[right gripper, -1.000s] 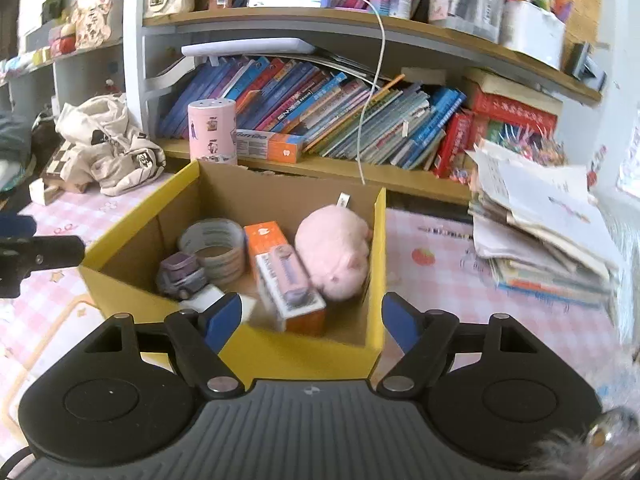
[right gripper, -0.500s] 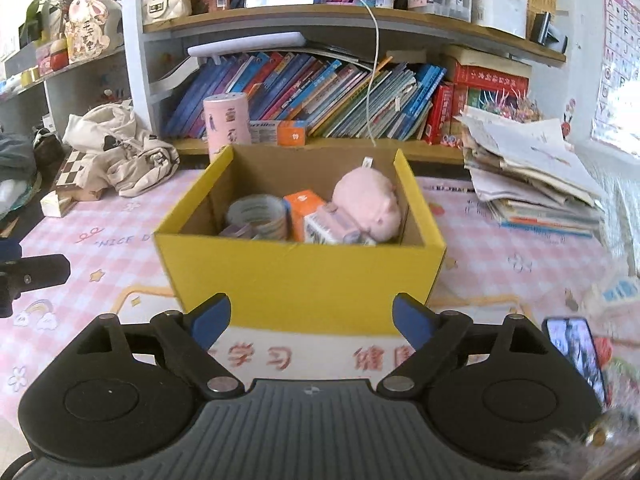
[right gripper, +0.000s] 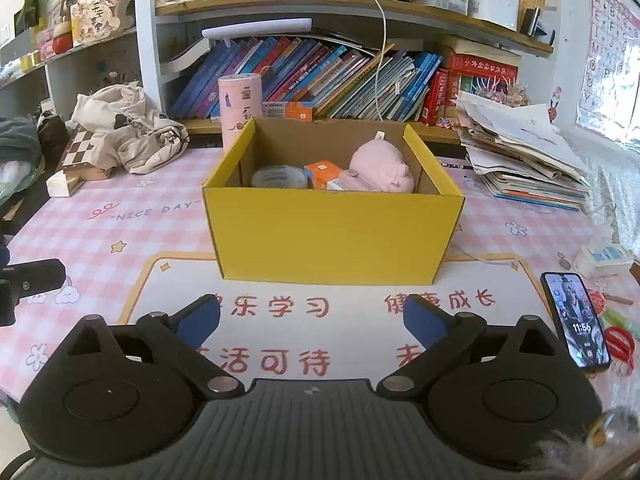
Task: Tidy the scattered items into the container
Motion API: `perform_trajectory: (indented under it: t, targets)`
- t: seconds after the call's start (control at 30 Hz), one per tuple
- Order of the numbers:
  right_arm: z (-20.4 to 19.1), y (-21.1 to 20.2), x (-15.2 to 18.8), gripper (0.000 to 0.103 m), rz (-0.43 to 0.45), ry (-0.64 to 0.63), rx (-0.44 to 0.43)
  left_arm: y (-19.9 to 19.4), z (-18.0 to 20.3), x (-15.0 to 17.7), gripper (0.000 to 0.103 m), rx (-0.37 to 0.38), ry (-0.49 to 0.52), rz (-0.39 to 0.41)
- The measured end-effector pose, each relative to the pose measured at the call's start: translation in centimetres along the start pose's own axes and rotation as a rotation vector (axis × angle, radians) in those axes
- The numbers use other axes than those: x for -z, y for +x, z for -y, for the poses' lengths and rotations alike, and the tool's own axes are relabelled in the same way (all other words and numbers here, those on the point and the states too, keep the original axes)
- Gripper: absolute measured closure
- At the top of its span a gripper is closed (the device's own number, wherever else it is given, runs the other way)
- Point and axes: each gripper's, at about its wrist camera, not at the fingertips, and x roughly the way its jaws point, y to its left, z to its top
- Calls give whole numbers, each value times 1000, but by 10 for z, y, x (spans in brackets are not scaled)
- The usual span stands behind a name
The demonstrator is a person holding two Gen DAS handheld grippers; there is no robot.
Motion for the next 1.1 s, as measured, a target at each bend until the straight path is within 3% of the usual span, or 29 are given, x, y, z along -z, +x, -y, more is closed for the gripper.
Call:
perform_trajectory:
  t: [0.53,1.1]
  targets:
    - [-39,-16,24,0,-22,-8,7,-17,-28,21,8,-2,19,-27]
    - [-56,-29,27,0,-22,-47,25,-20,-43,30,4,-5,18,-52]
